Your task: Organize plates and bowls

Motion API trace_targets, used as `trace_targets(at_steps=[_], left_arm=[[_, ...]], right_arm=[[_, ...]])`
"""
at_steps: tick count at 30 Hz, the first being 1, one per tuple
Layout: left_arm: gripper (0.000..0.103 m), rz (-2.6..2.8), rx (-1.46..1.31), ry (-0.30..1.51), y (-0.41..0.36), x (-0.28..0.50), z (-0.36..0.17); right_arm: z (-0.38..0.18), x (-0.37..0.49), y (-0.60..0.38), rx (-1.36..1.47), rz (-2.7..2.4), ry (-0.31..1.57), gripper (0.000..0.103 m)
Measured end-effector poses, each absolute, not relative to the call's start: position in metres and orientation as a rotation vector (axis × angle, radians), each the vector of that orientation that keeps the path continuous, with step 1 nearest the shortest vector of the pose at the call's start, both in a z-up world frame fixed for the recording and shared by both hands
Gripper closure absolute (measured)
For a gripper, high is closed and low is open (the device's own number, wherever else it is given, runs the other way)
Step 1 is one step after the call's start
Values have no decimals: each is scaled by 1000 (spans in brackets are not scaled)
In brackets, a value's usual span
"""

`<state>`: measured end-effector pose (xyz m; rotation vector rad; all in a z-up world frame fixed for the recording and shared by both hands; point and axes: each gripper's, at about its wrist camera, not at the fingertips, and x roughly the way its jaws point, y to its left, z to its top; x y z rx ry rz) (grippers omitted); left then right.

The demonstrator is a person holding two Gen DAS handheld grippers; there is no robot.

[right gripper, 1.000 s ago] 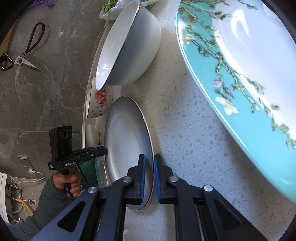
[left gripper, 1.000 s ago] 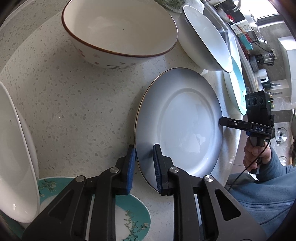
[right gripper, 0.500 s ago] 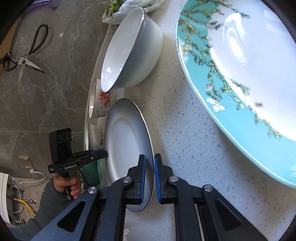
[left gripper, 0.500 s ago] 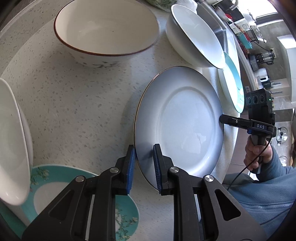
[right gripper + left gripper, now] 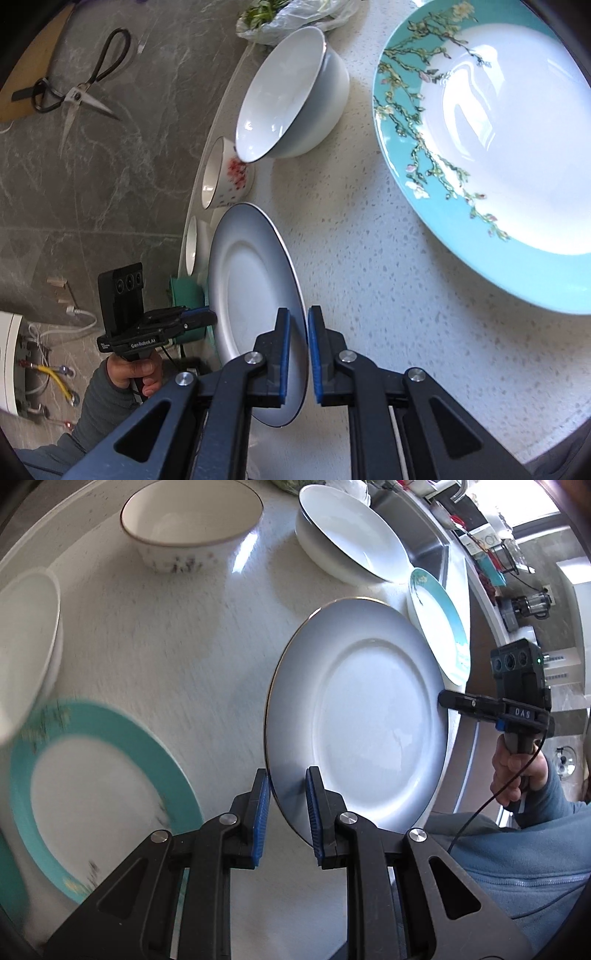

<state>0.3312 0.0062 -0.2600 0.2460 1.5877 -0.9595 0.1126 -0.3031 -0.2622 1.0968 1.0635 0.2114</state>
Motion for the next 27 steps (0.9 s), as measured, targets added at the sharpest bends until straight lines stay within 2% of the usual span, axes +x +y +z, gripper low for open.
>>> trace_targets(at_steps=[14, 27], left_arm=[[86, -761, 52, 1594, 57, 248, -276], [85, -604, -55, 1594, 84, 215, -310]], right_arm=[[-260, 104, -300, 986, 367, 1177, 89], [-282, 125, -276, 872, 458, 1250, 89]])
